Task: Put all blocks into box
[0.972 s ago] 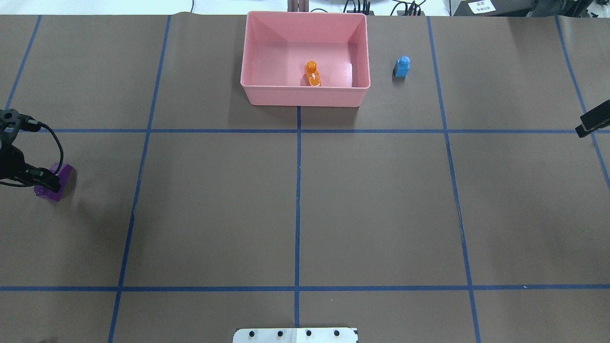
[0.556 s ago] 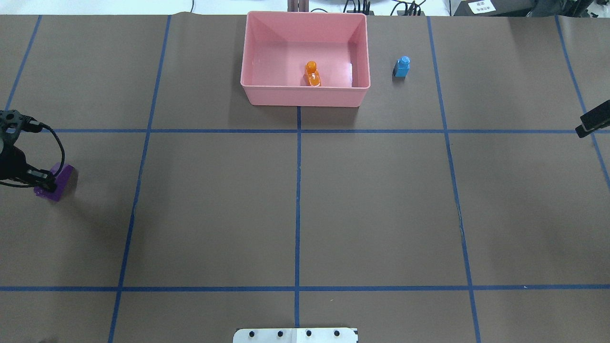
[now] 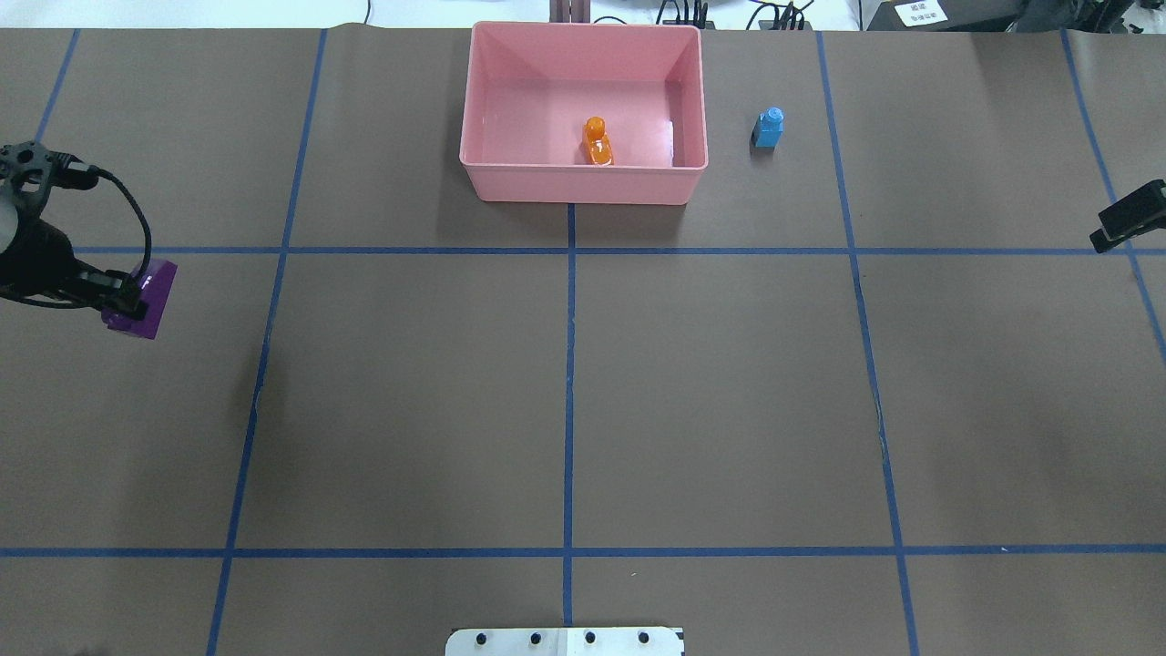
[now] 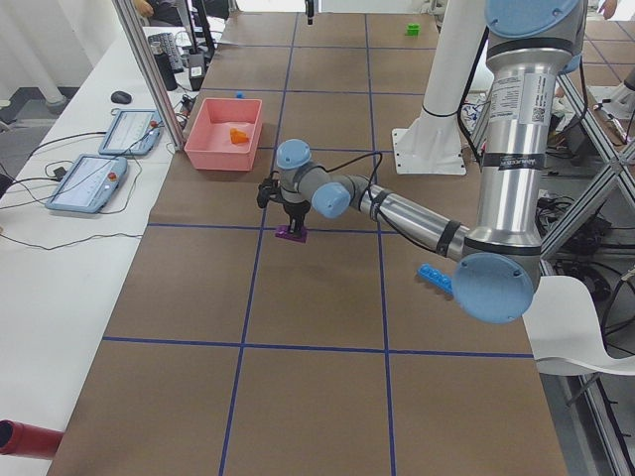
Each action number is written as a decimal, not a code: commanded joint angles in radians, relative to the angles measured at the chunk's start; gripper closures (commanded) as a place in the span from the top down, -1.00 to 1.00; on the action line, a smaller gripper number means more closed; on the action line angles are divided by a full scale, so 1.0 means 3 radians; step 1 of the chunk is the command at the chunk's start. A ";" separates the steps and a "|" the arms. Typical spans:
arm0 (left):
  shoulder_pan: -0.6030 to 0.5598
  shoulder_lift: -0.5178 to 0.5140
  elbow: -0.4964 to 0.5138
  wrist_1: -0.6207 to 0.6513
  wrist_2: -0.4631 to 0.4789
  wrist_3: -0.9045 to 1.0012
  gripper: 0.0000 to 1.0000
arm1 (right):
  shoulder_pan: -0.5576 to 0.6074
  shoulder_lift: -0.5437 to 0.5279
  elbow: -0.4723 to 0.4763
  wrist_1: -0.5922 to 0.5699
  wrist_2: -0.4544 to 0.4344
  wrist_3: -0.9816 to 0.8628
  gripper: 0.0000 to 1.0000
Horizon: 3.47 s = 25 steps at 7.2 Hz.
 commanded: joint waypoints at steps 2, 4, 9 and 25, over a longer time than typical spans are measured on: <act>-0.0018 -0.1254 0.0232 0.0659 0.0013 -0.0863 -1.00 | -0.0001 0.0368 -0.0526 0.0237 0.0150 0.0017 0.99; 0.0002 -0.2225 0.1113 0.0650 0.0013 -0.1263 -1.00 | -0.0006 0.0737 -0.0939 0.0242 0.0196 0.0017 0.99; 0.0180 -0.3471 0.3150 -0.0225 0.0258 -0.1682 -1.00 | -0.0057 0.1259 -0.1932 0.0840 0.0237 0.0028 0.99; -0.0121 -0.1448 0.0934 -0.0209 -0.0094 -0.0748 0.99 | -0.1003 0.2973 -0.4469 0.2840 -0.0882 0.2088 0.91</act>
